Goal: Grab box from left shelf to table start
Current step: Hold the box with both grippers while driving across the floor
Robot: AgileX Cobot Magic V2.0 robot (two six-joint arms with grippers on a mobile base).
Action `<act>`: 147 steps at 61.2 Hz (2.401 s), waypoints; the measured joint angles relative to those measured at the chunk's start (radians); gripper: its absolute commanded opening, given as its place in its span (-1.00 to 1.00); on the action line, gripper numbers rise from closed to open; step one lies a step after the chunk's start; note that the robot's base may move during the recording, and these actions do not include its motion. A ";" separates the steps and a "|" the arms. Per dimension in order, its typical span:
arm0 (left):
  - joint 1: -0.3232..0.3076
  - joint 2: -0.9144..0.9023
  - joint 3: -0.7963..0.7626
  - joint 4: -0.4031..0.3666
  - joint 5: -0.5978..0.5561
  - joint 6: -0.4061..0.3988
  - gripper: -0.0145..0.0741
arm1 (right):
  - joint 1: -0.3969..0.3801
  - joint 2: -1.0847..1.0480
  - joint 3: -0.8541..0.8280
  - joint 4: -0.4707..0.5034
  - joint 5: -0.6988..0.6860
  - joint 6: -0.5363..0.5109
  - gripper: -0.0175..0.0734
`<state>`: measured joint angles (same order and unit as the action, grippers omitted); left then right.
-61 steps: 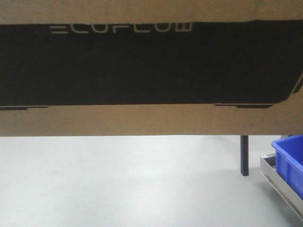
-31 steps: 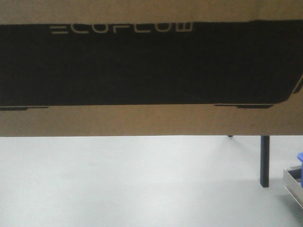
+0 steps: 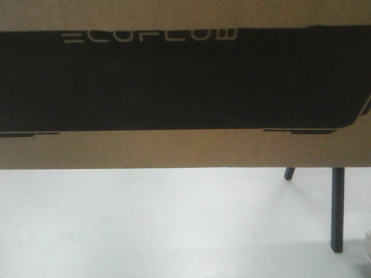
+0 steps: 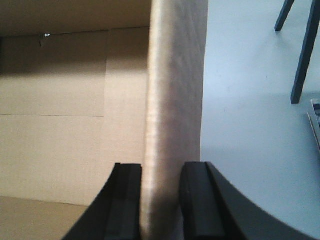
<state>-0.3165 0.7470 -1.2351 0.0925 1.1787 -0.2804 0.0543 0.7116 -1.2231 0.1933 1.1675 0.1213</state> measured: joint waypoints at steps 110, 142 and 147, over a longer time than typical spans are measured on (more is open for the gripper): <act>0.000 0.000 0.000 0.006 -0.014 0.000 -0.87 | 0.000 0.000 0.002 0.000 0.000 0.000 -0.58; 0.000 0.000 0.000 0.006 -0.014 0.000 -0.87 | 0.000 0.000 0.002 0.000 0.000 0.000 -0.58; 0.000 0.000 0.000 0.006 -0.014 0.000 -0.87 | 0.000 0.000 0.002 0.000 0.000 0.000 -0.58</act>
<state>-0.3165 0.7474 -1.2351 0.0986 1.1645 -0.2804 0.0543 0.7116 -1.2216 0.1933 1.1674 0.1213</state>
